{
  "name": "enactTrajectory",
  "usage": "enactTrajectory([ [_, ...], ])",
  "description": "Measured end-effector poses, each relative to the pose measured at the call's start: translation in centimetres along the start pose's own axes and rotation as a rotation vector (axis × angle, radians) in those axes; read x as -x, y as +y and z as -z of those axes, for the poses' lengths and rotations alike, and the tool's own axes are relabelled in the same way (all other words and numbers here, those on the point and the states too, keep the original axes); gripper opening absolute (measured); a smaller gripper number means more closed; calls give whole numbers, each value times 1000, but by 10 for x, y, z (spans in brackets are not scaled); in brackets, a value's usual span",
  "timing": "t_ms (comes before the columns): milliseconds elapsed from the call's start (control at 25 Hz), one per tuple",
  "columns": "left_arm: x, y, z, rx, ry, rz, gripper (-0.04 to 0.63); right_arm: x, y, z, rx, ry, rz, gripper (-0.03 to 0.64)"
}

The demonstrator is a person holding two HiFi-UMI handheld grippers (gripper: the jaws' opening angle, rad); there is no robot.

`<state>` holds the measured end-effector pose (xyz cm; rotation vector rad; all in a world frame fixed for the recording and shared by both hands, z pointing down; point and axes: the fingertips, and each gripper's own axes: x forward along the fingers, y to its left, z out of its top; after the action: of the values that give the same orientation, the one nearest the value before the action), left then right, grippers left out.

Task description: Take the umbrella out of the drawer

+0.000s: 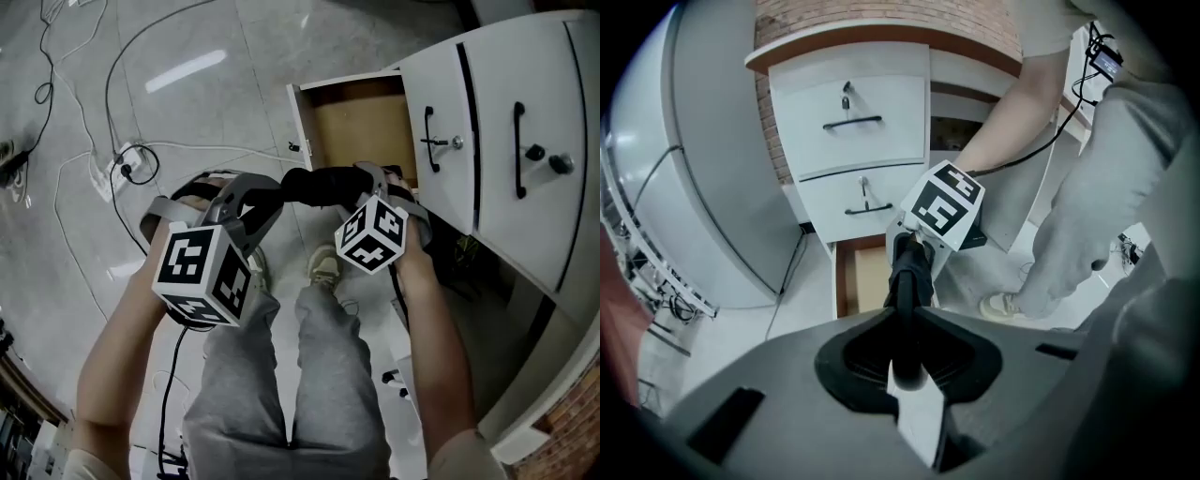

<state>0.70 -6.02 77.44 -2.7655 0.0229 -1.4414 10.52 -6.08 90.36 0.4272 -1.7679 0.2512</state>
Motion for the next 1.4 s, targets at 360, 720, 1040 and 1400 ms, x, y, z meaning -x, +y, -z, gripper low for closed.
enactTrajectory([
  [360, 157, -1, -67, -1, -8, -38, 61, 158, 7, -70, 5, -42, 34, 298],
  [720, 318, -6, -158, -8, -29, -83, 61, 338, 9, -125, 50, -29, 46, 295],
  [1040, 442, -13, -234, -8, -68, -147, 61, 485, 4, -162, 114, -7, 83, 293],
  [1400, 553, -36, -313, -35, -129, -249, 61, 630, 6, -185, 176, 4, 183, 293],
])
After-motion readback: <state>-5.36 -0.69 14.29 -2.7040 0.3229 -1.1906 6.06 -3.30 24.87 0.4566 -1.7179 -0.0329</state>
